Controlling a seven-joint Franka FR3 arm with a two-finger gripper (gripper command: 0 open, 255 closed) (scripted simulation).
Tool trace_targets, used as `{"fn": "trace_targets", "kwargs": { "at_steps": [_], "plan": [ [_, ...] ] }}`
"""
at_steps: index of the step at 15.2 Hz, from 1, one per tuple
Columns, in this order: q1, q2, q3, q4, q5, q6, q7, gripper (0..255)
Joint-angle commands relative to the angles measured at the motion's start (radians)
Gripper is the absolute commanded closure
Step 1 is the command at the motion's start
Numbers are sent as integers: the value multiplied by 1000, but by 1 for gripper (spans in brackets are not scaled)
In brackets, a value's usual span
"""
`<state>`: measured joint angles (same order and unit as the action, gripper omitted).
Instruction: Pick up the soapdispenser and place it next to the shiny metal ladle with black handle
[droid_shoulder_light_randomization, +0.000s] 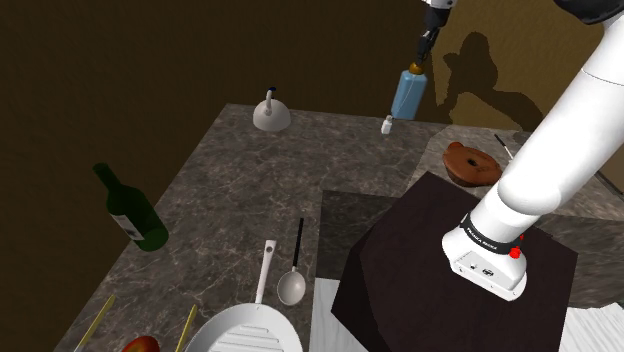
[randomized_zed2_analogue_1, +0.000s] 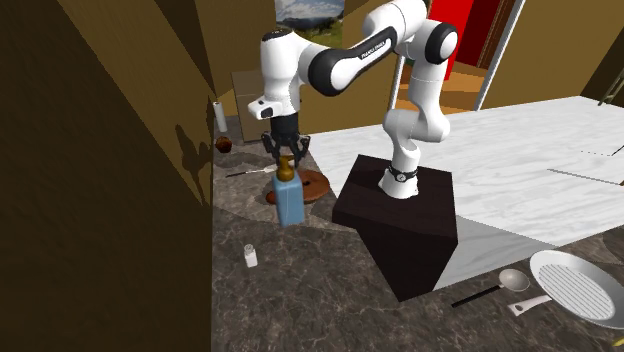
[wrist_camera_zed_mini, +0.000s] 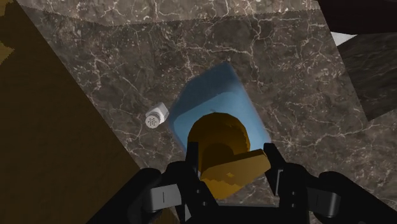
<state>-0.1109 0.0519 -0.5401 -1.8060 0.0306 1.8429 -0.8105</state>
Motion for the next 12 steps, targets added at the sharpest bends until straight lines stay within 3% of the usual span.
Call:
{"fn": "trace_targets", "kwargs": {
  "at_steps": [1,12],
  "plan": [
    [-1,-3,-1,24,-2,-26,0,255],
    [-4,4,-3,179,1,-176,-2,255]
  ]
}}
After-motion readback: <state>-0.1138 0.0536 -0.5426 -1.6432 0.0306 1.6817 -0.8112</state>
